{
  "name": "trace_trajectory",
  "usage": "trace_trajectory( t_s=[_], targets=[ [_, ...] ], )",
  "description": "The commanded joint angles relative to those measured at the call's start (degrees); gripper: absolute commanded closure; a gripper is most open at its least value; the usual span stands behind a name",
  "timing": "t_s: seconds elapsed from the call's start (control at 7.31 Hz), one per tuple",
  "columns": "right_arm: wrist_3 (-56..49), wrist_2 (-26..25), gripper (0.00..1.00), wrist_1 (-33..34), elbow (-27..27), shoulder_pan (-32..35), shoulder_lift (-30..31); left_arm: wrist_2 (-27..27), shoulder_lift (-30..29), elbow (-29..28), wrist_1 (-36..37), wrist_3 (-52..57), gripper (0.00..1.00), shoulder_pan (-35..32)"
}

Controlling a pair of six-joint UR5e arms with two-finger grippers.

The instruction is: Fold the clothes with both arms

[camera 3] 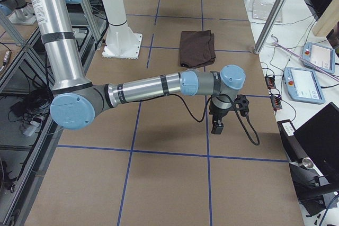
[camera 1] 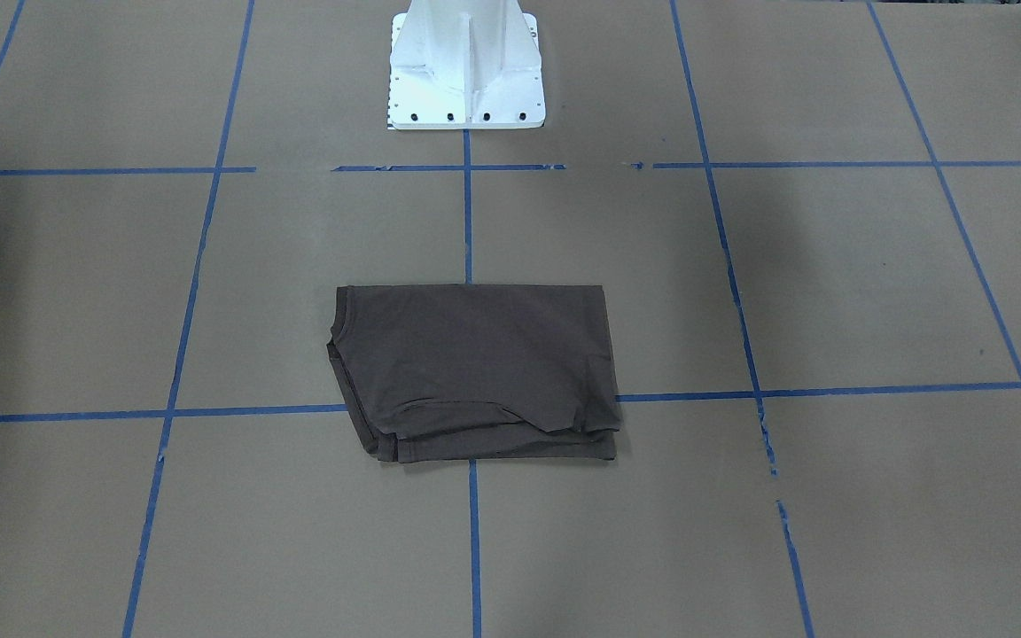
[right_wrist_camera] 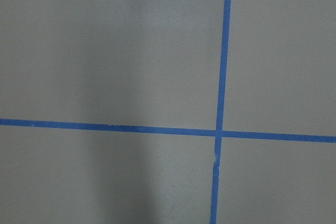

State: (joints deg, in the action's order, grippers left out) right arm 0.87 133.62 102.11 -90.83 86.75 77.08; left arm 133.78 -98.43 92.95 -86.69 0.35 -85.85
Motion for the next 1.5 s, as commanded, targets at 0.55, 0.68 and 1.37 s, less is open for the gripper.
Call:
trace_trajectory(
  t_s=[0.55, 0.68, 1.37],
  targets=[
    [-0.1, 0.9, 0.00, -0.2, 0.0, 0.0, 0.0, 0.0, -0.1, -0.6, -0.3, 0.0, 0.00, 0.2],
    [-0.2, 0.8, 0.00, -0.1, 0.0, 0.0, 0.1, -0.1, -0.1, -0.5, -0.3, 0.0, 0.00, 0.2],
    [-0.2, -1.0, 0.00, -0.2, 0.2, -0.3, 1.1, 0.3, 0.0, -0.7, -0.3, 0.1, 0.00, 0.2]
  ],
)
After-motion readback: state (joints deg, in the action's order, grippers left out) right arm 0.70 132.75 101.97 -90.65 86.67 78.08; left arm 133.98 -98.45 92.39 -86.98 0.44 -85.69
